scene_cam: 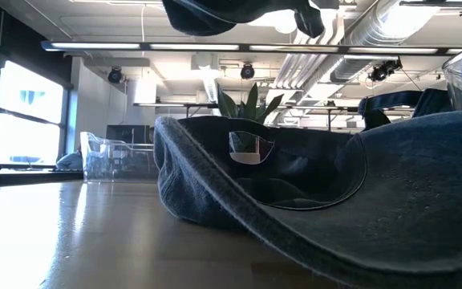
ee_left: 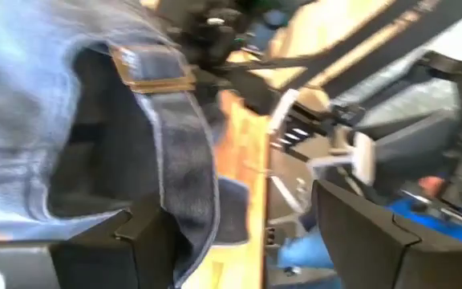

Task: Pick & Place hat
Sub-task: Put the left blue cap into the top transparent bin

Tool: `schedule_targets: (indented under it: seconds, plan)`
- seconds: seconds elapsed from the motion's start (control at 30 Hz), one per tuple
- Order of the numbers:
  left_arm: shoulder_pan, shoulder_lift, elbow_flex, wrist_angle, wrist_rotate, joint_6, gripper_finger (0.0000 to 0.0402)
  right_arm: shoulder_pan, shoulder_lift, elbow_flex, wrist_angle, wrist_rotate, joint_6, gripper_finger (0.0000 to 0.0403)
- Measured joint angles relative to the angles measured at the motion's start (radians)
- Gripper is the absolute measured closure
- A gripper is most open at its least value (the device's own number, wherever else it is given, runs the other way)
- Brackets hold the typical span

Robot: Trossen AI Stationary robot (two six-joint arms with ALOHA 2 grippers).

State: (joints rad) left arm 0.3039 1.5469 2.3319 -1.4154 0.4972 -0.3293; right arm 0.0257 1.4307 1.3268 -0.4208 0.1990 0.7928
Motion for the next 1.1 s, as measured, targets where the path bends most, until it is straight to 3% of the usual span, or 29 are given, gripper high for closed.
schedule_targets:
  seconds: [0.4,0.6,0.77,0.93,1.1]
  plan:
    - [-0.002,0.048,0.0,-0.069,-0.398,0.285,0.0137,0.001,0.0,0.0,0.028,-0.055,-0.085,0.0391]
    - [-0.003,0.049,0.0,-0.064,-0.33,0.408,0.0121,0.001,0.0,0.0,0.028,-0.056,-0.087,0.0396]
    - [-0.003,0.018,0.02,-0.055,-0.395,0.435,0.0118,0.001,0.0,0.0,0.029,-0.056,-0.079,0.0389]
    - [-0.003,-0.06,0.026,-0.001,-0.322,0.501,0.0121,0.001,0.0,0.0,0.028,-0.056,-0.077,0.0395]
    - [-0.003,-0.095,0.025,0.04,-0.354,0.428,0.0123,0.001,0.0,0.0,0.03,-0.052,-0.076,0.0387]
